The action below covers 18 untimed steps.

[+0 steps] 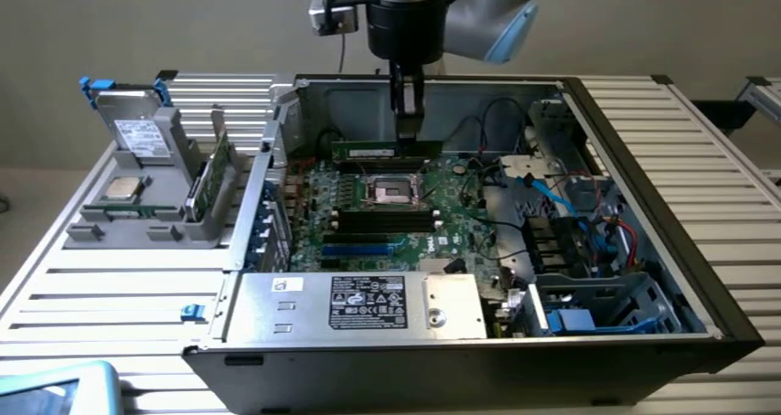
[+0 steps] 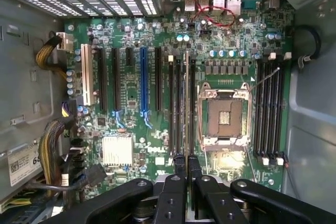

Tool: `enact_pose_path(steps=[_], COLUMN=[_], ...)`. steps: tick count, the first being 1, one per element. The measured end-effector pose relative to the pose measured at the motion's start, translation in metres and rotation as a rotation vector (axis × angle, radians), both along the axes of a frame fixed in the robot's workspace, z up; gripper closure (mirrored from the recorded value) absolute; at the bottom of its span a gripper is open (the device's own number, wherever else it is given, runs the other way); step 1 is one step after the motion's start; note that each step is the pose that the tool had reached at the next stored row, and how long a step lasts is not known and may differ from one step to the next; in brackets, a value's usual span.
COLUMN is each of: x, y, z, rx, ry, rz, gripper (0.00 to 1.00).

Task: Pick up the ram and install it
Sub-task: 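Insert the ram into the slot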

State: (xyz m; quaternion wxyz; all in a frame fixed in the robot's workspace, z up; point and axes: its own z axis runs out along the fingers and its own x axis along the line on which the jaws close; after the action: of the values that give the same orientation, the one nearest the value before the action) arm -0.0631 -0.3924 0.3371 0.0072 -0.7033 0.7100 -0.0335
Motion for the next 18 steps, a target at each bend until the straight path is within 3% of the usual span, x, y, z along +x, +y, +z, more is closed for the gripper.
enact_pose_path(steps=[18], x=[0.000], y=[-0.0045], z=[-0.0321], rx=[-0.0016], ry=[-0.0003], rz=[0.000], gripper=[0.87])
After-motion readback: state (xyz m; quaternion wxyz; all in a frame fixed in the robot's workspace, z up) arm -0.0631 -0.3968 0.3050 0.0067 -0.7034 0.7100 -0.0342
